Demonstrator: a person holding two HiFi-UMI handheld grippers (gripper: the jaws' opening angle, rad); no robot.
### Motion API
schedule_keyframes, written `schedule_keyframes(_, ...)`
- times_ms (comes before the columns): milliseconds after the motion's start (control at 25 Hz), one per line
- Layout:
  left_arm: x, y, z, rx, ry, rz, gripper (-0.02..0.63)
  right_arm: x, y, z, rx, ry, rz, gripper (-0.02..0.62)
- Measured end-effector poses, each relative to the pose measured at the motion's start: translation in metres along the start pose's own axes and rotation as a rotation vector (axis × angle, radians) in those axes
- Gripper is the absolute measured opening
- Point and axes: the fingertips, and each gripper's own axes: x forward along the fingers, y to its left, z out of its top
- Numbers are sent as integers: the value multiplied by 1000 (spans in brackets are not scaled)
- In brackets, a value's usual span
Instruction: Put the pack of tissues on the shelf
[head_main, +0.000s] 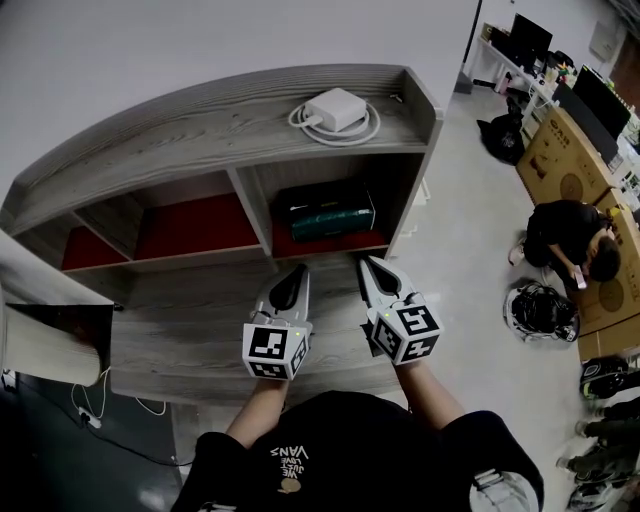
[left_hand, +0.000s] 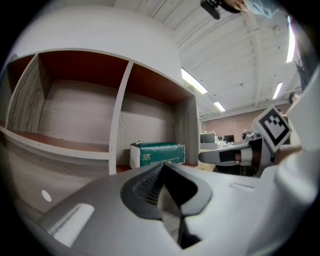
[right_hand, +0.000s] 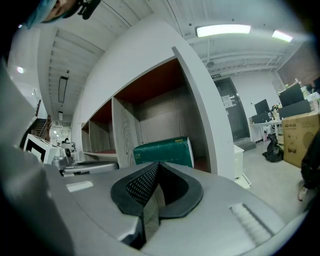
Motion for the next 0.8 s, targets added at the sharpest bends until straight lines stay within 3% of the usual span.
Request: schedule_keyframes(800, -74, -14, -6, 9, -18, -166, 52, -61, 52, -22, -35, -35, -104, 3)
